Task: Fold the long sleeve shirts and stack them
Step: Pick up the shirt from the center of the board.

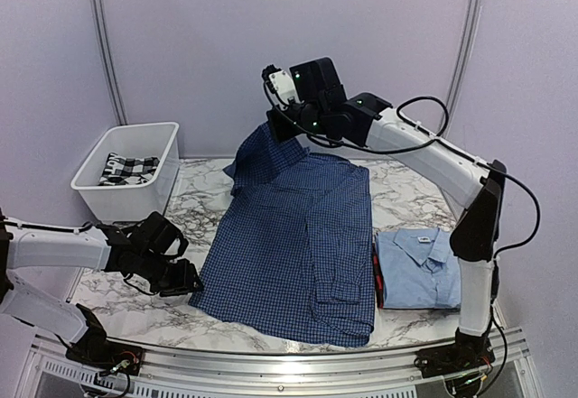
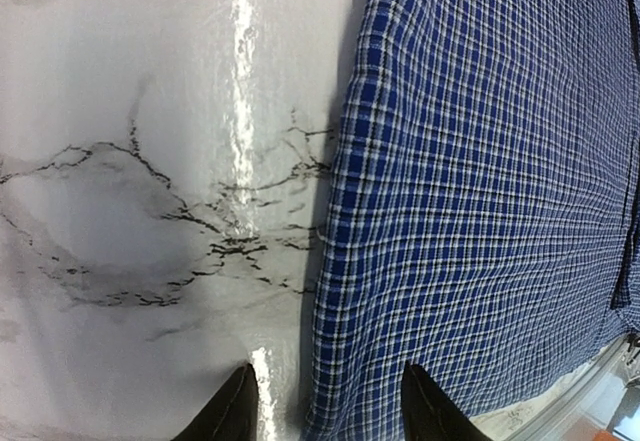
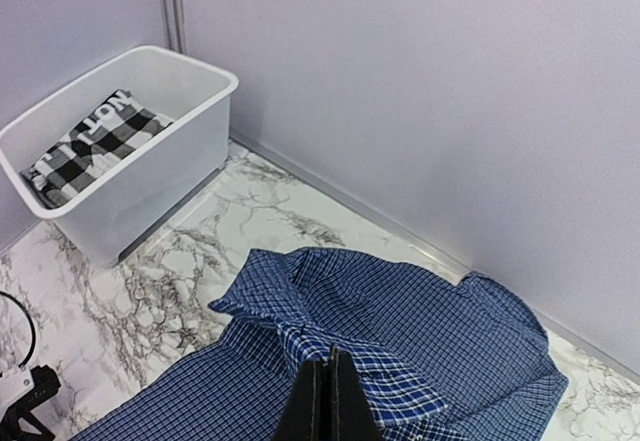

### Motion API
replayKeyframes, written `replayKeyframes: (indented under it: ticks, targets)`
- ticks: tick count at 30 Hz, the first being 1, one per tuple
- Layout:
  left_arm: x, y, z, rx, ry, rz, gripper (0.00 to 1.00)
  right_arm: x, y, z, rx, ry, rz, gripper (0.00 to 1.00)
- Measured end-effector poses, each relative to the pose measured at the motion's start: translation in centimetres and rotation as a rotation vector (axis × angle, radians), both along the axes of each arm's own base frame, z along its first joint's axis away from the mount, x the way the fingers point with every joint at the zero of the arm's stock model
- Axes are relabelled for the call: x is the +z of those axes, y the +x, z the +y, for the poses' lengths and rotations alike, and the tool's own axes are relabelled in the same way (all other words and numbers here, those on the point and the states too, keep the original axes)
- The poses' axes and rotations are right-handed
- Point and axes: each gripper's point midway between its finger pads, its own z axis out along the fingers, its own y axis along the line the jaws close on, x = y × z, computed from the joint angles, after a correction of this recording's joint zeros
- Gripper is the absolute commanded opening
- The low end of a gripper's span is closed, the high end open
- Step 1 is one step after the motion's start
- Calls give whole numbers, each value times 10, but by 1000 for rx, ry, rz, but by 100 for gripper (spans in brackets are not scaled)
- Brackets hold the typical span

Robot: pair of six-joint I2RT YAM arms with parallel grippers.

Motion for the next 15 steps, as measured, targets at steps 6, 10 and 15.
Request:
replayKeyframes:
  ticks: [6, 10, 15]
  targets:
    - [0, 0, 0, -4, 8, -2, 51, 18, 14, -28, -100, -13, -50, 0]
    - [0, 1, -3, -15, 15, -1, 49, 15, 34, -55, -179, -38, -50, 0]
    - [2, 1, -9, -34, 17, -2, 35, 14, 58, -109, -323, -94, -62, 0]
